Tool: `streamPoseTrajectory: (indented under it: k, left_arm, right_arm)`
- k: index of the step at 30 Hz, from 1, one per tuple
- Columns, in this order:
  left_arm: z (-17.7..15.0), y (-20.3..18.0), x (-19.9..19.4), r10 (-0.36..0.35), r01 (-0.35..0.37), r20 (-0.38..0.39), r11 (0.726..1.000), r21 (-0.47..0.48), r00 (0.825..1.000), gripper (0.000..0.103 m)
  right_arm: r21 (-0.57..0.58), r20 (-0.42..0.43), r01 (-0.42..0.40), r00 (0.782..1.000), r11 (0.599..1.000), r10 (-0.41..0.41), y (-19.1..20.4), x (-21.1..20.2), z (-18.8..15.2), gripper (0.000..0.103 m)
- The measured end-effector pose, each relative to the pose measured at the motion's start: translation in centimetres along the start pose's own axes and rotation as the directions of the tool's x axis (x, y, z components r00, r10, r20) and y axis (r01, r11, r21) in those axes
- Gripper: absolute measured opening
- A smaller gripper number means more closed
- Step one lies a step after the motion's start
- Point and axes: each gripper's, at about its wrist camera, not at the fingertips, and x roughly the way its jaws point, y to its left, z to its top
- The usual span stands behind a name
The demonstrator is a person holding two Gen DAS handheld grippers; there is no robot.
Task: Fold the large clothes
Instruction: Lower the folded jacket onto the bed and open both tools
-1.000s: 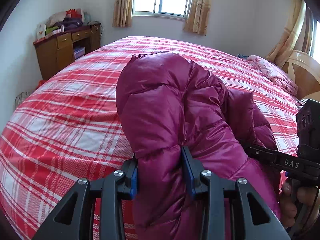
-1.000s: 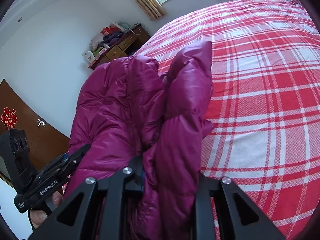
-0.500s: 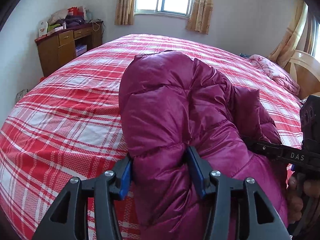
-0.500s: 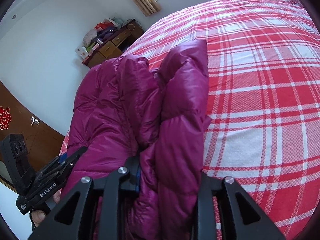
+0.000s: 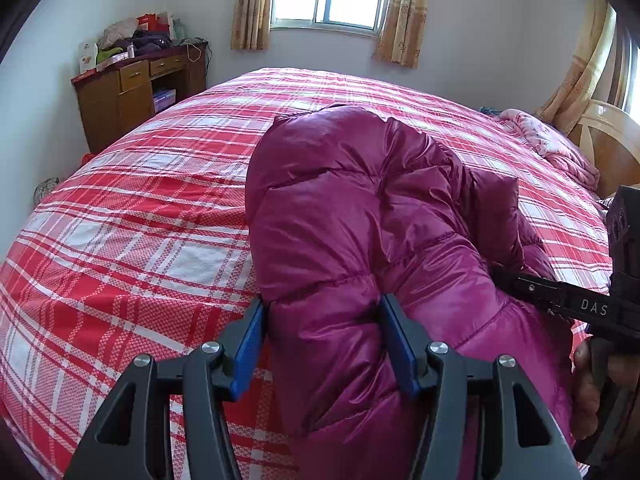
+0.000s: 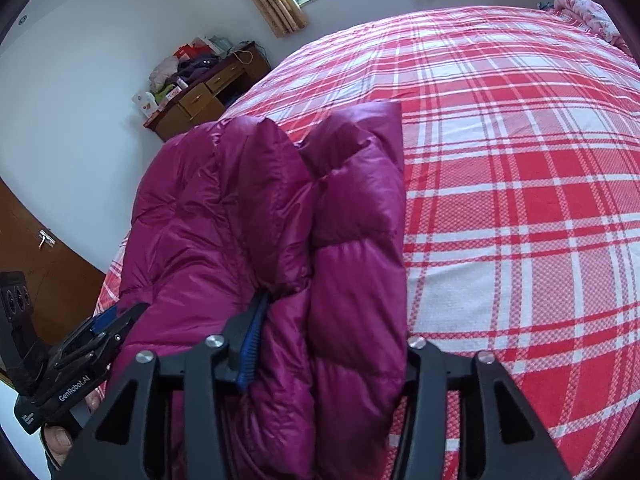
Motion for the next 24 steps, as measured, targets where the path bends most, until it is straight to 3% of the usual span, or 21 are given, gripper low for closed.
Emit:
streamPoseTrajectory:
  k: [4, 11, 24]
  left_arm:
    - [0.5, -0.3, -1.1, 0.002, -0.002, 0.012, 1.0, -0.002, 1.0, 0.06]
    - [1.2, -1.0, -5.3, 0.006, -0.009, 0.12, 1.0, 0.022, 0.993, 0.069]
    - [2.1, -1.9, -14.2, -0.005, -0.004, 0.338, 1.0, 0.025, 0.941, 0.076]
  right_arm:
    - [-0.026, 0.026, 0.031, 0.999, 0.999, -0.031, 0.7, -1.2, -0.1, 0.054]
    - [-0.064, 0.123, 0.101, 0.988, 0.993, -0.093, 2.2, -5.3, -0.6, 0.06]
    - [-0.171, 0.341, 0.115, 0.939, 0.979, -0.051, 8.1, -13.9, -2.0, 0.077]
